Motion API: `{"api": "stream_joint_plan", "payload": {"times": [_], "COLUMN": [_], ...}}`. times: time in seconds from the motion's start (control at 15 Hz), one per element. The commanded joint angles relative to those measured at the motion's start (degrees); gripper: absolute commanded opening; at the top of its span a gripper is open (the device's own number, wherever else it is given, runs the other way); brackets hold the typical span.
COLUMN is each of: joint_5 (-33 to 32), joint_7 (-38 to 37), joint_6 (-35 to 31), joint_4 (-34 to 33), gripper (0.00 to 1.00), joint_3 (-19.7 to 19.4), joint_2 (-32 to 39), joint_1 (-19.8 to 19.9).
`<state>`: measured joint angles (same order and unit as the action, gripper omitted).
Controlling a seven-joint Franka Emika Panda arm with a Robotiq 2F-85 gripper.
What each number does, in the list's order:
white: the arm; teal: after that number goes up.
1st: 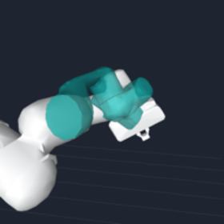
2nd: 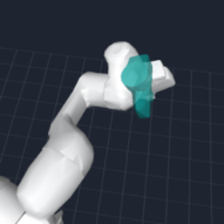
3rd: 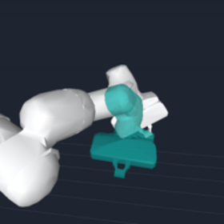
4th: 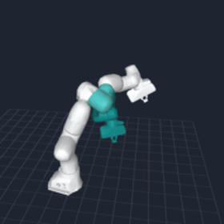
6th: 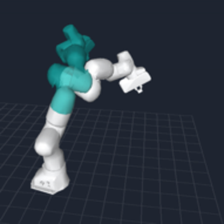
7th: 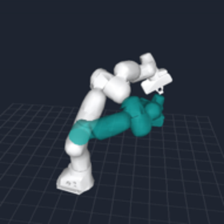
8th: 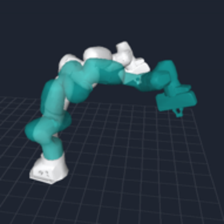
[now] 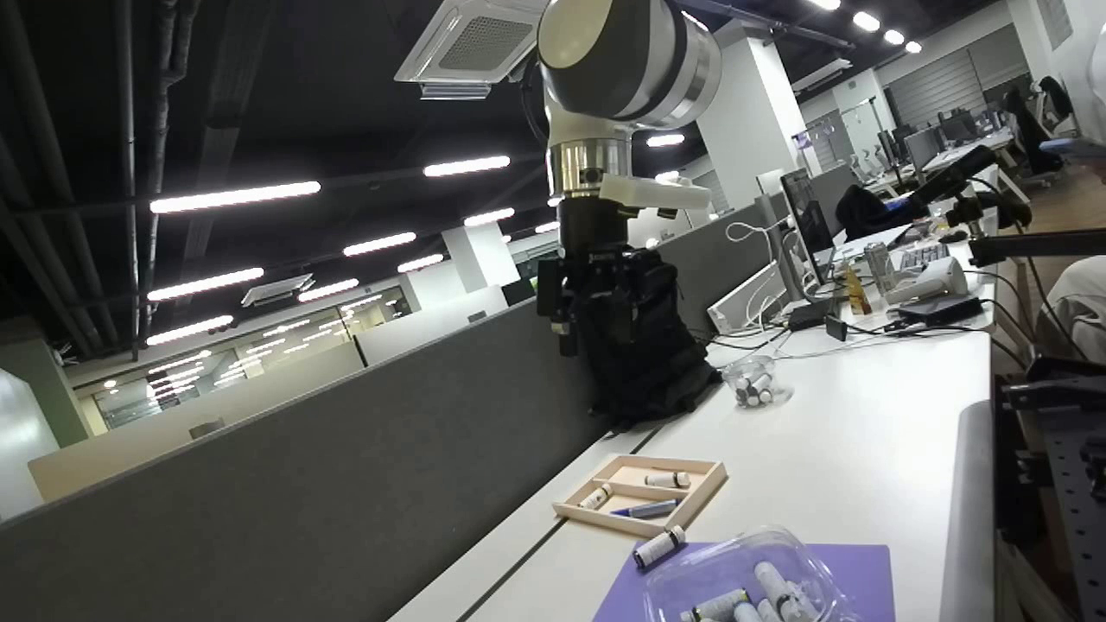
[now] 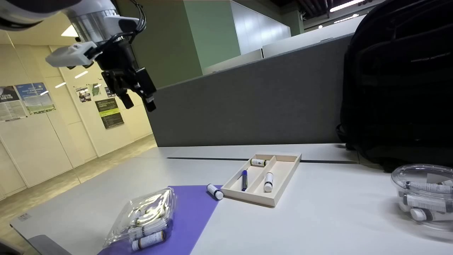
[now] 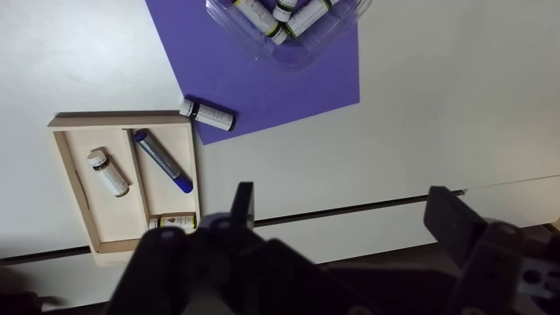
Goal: Move the bottle from the mat to the tray
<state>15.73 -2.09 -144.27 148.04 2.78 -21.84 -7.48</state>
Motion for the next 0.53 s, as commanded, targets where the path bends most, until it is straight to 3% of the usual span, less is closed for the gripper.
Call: {"api": "stream_joint_plan", "payload": {"times": [0.0, 0.27, 0.47], "joint_5": [-0.09, -0.45, -4.98], "joint_7": [-0.07, 3.07, 5.95], "joint_6": [0.11, -2.28, -7.80], "joint_4": [-0.06, -1.78, -4.71], "gripper": [1.00, 1.00, 1.00], "joint_3": [-0.05, -0.66, 0.08], "joint_2": [-0.02, 3.32, 10.15], "joint_1": [-0.03, -0.22, 0.93]}}
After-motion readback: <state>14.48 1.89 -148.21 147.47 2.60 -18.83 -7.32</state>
